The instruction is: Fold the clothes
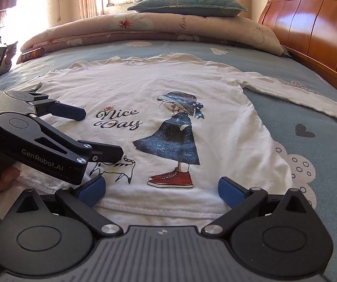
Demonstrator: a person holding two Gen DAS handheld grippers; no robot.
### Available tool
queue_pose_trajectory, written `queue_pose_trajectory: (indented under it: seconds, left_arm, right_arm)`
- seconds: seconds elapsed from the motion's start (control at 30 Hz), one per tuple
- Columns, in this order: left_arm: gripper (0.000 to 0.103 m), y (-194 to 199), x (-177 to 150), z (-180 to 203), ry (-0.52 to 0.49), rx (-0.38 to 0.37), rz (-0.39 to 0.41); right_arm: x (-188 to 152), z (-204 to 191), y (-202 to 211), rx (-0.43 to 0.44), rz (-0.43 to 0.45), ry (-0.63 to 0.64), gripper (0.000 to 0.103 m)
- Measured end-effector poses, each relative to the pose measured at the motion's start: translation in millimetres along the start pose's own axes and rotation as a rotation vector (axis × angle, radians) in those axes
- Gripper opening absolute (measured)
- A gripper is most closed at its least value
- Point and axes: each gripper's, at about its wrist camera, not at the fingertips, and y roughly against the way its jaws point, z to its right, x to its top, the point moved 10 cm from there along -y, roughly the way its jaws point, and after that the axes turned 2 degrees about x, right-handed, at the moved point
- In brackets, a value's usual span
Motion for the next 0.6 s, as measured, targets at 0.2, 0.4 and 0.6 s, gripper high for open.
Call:
queue_pose_trajectory:
  seconds: [0.2,0.4,0.6]
  left_arm:
    - [0.102,40.6,-33.4,-6.2,0.11,0.085,-0.048]
    - [0.102,85.1,-52.7,-25.6,0.213,0.104,-0.142]
    - [0.102,100.9,-25.3,-105.9,0.387,0.254,-0.063]
  right_arm:
    - [0.0,2.5,3.3,0.03,0.038,-0.014,0.103]
    - [-1.9,3.0,5.6,0.049,0.057,-0.004,0.103]
    - [-2.4,2.7,6.5,0.051,0.062,-0.006,0.103]
